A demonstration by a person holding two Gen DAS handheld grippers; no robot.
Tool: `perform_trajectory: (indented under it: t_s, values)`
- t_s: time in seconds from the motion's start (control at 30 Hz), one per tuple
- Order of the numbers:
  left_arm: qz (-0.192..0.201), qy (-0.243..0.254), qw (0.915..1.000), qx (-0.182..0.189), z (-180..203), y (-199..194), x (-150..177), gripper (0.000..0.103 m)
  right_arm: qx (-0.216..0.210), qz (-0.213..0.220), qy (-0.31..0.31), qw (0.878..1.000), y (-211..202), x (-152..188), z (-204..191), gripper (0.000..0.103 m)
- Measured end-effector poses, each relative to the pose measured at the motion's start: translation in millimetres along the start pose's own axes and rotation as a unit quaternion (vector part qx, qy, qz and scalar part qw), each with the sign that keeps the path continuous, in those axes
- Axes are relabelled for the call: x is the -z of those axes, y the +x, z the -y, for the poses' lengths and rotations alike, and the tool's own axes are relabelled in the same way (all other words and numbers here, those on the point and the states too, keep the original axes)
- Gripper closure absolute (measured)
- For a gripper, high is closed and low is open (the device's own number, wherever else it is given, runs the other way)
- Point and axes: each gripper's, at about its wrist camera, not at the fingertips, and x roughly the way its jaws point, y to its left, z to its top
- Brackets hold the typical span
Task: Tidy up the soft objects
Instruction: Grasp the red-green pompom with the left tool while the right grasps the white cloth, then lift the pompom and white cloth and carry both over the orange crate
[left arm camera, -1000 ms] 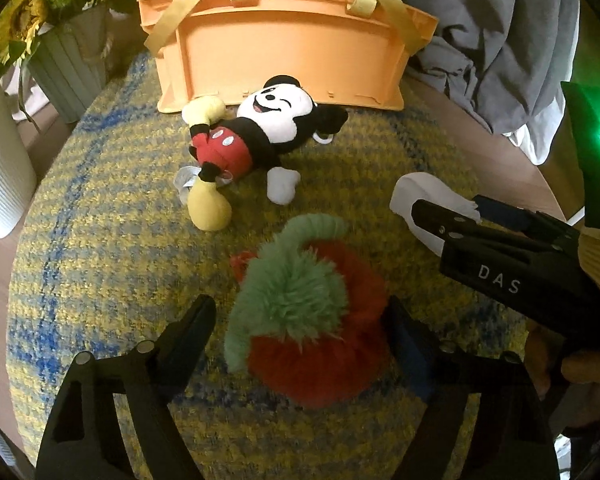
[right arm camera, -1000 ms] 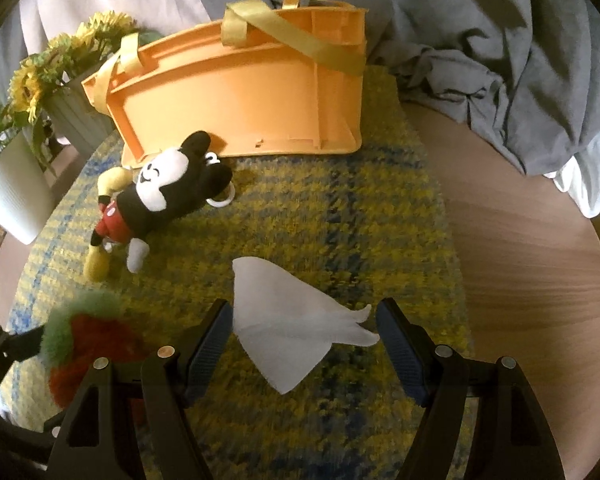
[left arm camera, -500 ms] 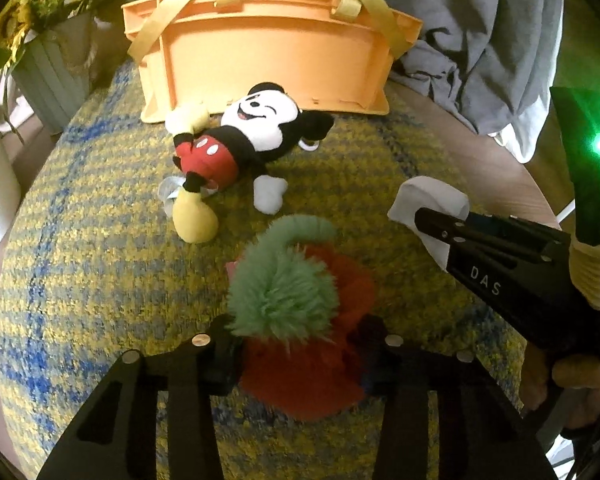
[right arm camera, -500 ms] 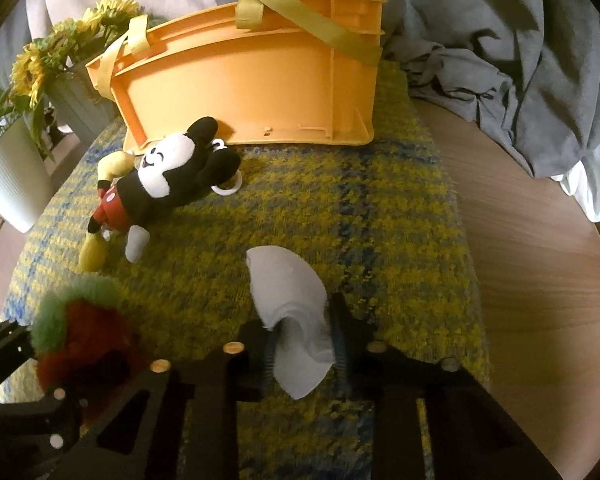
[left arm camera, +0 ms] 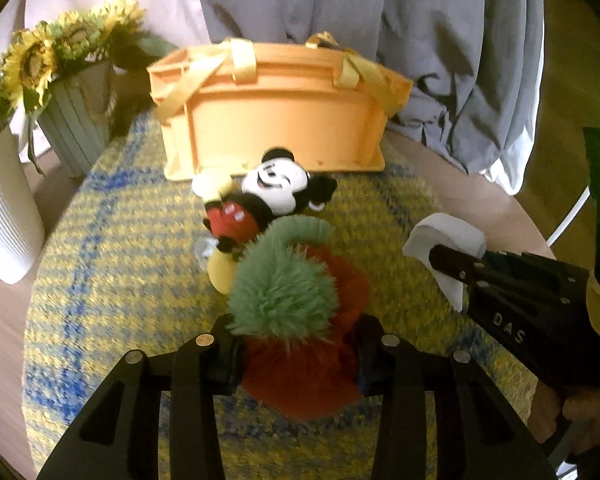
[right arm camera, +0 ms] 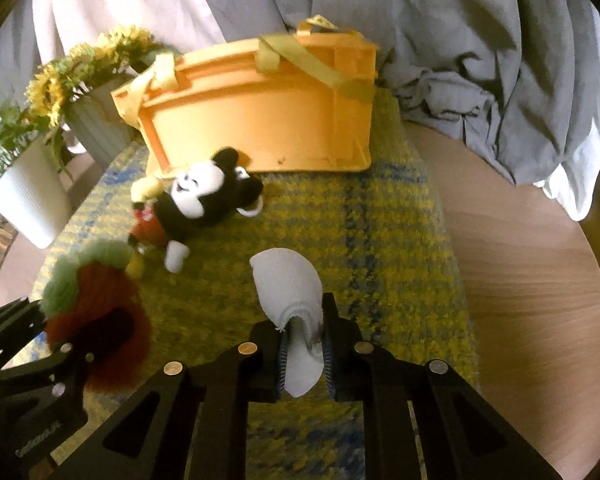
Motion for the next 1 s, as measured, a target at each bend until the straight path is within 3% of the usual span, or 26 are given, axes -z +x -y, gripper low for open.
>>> perform_trajectory:
  t_s: [0.47, 1.0]
  values:
    - [0.065, 0.008, 0.9978, 0.007, -14.3, -36.8, -32.5, 0.063, -0.010, 0.054, -0.005, 0.998, -41.3, -23.8, -24.0, 0.087]
    - [0.139, 0.032, 0.9898, 0.005, -33.1, -69.3, -79.1, 0.063, -0.014, 0.132, -0.011, 0.991, -65.4, -65.6, -47.0, 0.087]
